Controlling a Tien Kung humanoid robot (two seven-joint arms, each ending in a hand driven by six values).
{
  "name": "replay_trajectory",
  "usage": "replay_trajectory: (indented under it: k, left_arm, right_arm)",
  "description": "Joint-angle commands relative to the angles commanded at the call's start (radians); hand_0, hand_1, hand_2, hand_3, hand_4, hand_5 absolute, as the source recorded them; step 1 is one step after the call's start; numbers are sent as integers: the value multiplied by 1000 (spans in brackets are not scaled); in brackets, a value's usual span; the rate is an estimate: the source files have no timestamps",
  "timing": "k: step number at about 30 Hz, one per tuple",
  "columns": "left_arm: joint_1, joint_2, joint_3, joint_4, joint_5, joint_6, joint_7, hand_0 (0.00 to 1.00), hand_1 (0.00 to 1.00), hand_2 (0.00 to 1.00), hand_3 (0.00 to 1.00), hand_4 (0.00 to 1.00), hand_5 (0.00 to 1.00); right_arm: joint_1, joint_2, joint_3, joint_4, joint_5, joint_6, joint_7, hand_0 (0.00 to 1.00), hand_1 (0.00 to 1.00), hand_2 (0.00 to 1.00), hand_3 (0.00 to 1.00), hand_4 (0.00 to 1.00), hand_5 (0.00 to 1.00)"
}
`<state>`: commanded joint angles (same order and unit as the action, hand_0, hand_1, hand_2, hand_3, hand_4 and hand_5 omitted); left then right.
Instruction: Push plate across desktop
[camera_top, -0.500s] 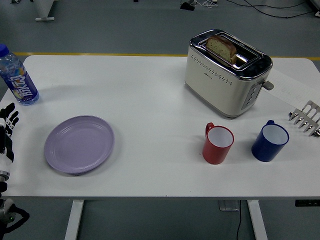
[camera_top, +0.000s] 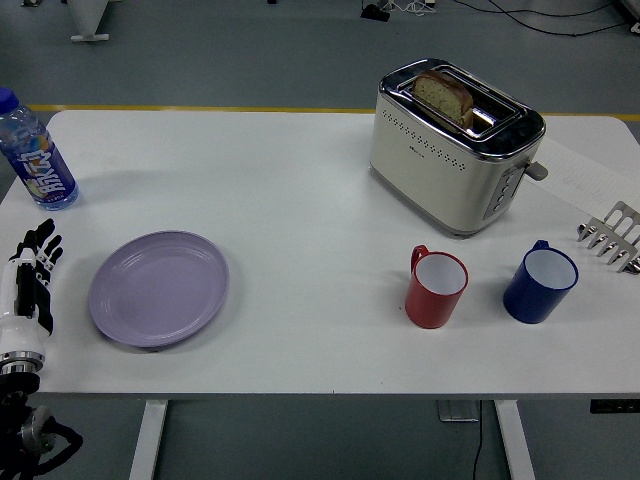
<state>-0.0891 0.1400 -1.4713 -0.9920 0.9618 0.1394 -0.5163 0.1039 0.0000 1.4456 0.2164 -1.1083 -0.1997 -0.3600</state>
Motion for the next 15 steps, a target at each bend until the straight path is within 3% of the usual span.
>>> replay_trajectory:
  k: [15]
  left_arm:
    - [5, -29, 63, -14, -9, 3, -4, 879, 894, 923, 823, 533, 998]
  right_arm:
    - [11, 0, -2, -1, 0, 2, 0, 639, 599, 695, 759, 474, 525]
